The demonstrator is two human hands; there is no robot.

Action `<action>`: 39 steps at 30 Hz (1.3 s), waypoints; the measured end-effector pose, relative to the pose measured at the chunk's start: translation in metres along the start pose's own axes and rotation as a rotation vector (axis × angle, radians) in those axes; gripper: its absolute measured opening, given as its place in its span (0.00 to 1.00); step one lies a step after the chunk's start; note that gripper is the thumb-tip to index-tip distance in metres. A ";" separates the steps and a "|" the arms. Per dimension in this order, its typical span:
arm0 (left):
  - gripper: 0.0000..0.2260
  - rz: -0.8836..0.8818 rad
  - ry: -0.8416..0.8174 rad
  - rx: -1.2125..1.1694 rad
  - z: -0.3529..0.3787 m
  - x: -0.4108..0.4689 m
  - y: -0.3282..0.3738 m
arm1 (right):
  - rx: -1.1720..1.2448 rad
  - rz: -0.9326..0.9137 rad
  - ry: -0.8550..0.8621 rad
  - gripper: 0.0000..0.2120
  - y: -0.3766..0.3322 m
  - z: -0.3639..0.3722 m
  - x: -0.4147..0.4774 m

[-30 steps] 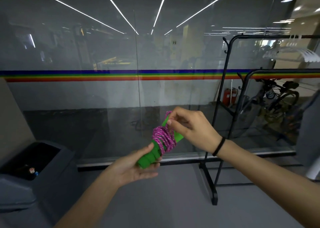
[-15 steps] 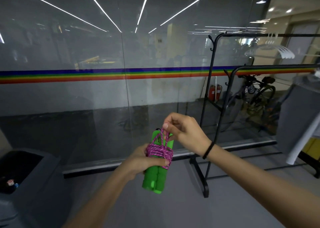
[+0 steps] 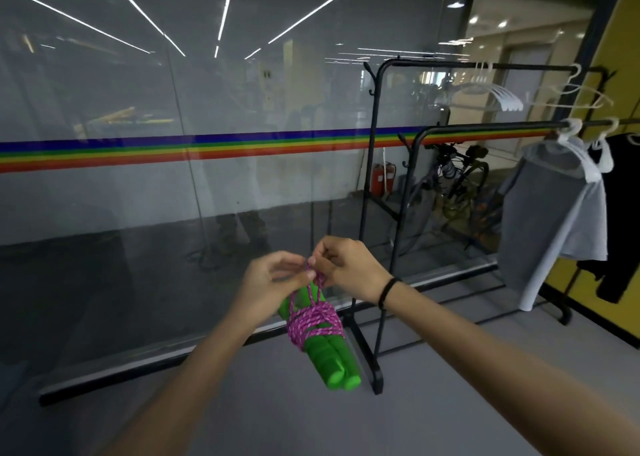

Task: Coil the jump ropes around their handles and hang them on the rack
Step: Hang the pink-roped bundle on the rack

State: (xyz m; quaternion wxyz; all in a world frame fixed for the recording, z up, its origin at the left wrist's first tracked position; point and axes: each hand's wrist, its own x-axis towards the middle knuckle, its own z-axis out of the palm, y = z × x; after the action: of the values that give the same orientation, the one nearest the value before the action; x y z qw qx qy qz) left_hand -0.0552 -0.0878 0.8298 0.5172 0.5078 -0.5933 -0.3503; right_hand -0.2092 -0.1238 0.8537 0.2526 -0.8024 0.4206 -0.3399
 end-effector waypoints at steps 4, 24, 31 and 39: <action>0.11 -0.005 -0.051 -0.021 0.036 0.060 -0.011 | 0.016 0.041 0.013 0.05 0.047 -0.027 0.035; 0.08 0.134 -0.123 -0.027 0.222 0.451 -0.057 | -0.121 0.171 0.310 0.07 0.301 -0.190 0.275; 0.07 0.193 -0.234 0.002 0.271 0.544 -0.070 | -0.513 0.095 0.514 0.08 0.340 -0.215 0.321; 0.09 0.103 -0.433 -0.022 0.298 0.574 -0.100 | -0.697 0.282 0.466 0.10 0.360 -0.198 0.323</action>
State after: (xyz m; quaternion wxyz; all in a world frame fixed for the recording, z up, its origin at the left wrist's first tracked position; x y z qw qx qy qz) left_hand -0.2913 -0.6985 0.8182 0.4003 0.3840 -0.7118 -0.4308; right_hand -0.4060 -0.6077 0.8395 -0.0907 -0.6763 0.6611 -0.3121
